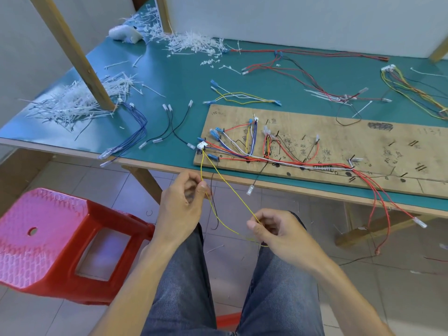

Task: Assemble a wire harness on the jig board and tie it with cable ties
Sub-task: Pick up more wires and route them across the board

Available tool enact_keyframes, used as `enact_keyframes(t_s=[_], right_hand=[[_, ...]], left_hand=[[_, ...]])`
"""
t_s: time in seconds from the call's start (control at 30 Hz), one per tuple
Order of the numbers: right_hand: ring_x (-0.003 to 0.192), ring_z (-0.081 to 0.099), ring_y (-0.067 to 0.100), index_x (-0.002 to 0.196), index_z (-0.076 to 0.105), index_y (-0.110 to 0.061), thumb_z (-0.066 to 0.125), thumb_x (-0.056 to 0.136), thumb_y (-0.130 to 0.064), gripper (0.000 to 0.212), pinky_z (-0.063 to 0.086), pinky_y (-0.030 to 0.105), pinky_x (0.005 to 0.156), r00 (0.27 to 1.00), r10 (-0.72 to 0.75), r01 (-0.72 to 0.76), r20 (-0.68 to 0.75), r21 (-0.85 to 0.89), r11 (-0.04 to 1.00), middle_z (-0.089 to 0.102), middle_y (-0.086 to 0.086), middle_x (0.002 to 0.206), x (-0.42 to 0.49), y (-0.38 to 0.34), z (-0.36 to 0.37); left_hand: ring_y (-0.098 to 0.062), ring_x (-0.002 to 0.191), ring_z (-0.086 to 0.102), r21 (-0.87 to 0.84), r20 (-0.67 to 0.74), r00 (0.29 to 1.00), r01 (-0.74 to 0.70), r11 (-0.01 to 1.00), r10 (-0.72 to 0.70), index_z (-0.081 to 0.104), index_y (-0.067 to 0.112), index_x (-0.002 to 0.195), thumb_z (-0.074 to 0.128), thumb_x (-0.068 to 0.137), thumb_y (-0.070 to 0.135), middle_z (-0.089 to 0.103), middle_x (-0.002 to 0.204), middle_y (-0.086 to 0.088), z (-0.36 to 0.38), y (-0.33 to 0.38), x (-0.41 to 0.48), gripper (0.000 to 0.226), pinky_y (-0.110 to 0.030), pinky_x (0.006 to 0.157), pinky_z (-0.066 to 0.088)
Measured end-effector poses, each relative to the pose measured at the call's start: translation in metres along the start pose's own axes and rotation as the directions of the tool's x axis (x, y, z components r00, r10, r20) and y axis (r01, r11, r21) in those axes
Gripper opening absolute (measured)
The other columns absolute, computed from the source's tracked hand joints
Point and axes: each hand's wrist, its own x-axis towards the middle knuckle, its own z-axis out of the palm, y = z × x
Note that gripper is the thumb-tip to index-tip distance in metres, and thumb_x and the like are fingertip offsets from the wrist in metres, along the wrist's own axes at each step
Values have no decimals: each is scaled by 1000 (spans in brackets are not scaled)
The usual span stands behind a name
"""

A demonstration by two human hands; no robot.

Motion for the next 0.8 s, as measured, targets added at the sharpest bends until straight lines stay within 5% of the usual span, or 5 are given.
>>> enact_keyframes(t_s=[0.1, 0.27, 0.47, 0.63, 0.8], right_hand=[[71, 66, 16, 91, 69, -12, 65, 104, -22, 16, 57, 43, 79, 999, 35, -35, -2, 61, 998, 73, 11, 76, -5, -2, -26], [63, 60, 15, 93, 69, -11, 66, 104, -22, 16, 50, 20, 62, 996, -5, 7, -86, 20, 1000, 66, 6, 68, -5, -7, -59], [62, 56, 7, 91, 77, -22, 69, 101, -31, 15, 46, 18, 58, 994, -8, -1, -112, -88, 996, 67, 0, 70, -2, -6, -69], [54, 55, 11, 91, 74, -30, 66, 103, -36, 16, 44, 19, 59, 992, -11, -7, -129, -137, 991, 63, -5, 62, -6, -7, -76], [52, 60, 17, 95, 73, -32, 67, 102, -36, 10, 51, 30, 59, 988, -43, 18, -147, -167, 986, 66, 1, 64, -16, -13, -84]], left_hand=[[-9, 83, 76, 8, -32, 999, -12, 1000, 12, 58, 23, 98, 57, 106, 31, 77, 85, 9, 1, 1, 0, 12, -28, 77, 62], [-16, 74, 73, 11, -118, 993, -15, 1000, 16, 54, 24, 96, 53, 108, 24, 71, 76, 3, 3, 2, 1, 12, -45, 69, 62], [-22, 63, 55, 46, -147, 989, -24, 999, 30, 52, 24, 99, 51, 106, 32, 57, 70, 1, 2, 2, 0, 11, -38, 61, 49], [-33, 61, 50, 43, -146, 989, -4, 999, 10, 51, 23, 102, 49, 106, 36, 55, 69, -6, 2, 3, -1, 14, -49, 57, 45], [-21, 59, 56, 48, -104, 994, 31, 998, -25, 56, 25, 99, 54, 106, 30, 60, 67, -1, 5, 7, -5, 8, -33, 56, 50]])
